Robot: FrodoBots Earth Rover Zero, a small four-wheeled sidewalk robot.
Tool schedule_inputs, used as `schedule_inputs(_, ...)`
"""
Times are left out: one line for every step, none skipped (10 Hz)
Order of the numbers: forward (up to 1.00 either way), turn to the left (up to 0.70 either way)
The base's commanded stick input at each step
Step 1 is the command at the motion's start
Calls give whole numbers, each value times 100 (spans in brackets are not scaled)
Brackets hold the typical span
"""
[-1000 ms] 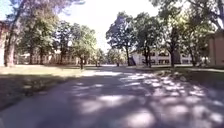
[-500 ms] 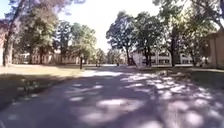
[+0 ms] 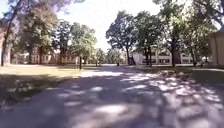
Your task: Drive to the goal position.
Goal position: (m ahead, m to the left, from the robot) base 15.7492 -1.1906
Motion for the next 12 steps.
schedule_inputs(45, 0)
schedule_inputs(45, 0)
schedule_inputs(45, 0)
schedule_inputs(45, 0)
schedule_inputs(45, 0)
schedule_inputs(45, 0)
schedule_inputs(45, 0)
schedule_inputs(45, 0)
schedule_inputs(45, 0)
schedule_inputs(45, 0)
schedule_inputs(45, 0)
schedule_inputs(45, 0)
